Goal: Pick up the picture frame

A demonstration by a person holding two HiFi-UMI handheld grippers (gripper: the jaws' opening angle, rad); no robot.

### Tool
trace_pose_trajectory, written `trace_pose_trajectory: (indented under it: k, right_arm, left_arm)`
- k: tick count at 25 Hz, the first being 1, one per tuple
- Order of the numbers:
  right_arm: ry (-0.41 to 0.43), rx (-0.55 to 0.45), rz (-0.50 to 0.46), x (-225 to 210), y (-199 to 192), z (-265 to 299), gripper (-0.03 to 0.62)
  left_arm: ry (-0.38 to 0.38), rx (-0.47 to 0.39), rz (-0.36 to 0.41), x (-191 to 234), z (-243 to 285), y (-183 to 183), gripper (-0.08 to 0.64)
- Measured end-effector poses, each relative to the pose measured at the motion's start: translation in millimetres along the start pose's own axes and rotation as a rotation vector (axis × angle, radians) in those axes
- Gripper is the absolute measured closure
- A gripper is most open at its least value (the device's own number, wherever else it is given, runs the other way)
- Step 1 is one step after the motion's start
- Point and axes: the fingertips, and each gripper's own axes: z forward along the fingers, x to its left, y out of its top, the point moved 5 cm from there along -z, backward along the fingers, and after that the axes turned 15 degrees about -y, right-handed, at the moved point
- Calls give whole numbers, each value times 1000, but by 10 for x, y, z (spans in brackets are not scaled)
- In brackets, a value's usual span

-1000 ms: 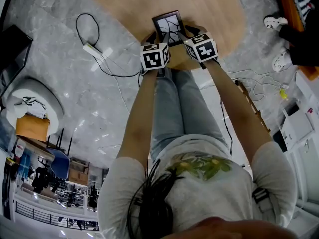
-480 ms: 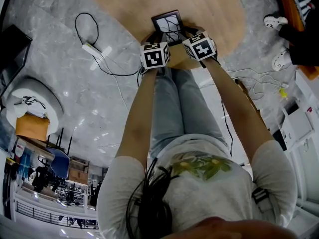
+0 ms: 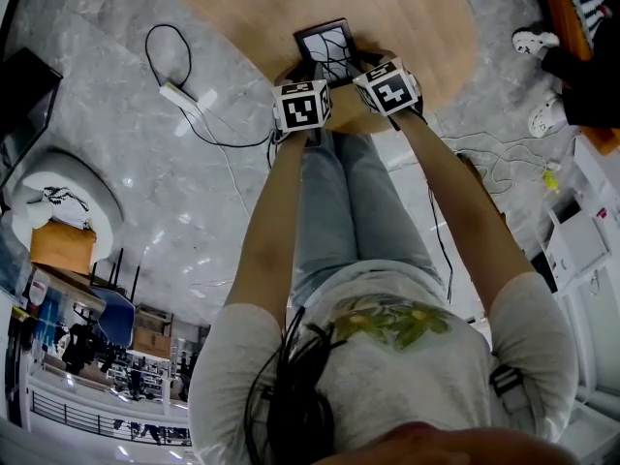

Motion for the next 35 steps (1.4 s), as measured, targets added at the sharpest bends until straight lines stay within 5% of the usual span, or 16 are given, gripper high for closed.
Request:
trace_pose_trajectory:
  k: [14, 35]
  right_arm:
    - [-2, -2, 24, 38, 12, -144, 489]
    - [11, -123, 132, 89, 146, -1292, 495]
  left_arm:
    - [-7, 20, -32, -44, -122, -16, 454]
    - [-72, -57, 3, -743, -1043, 260, 462]
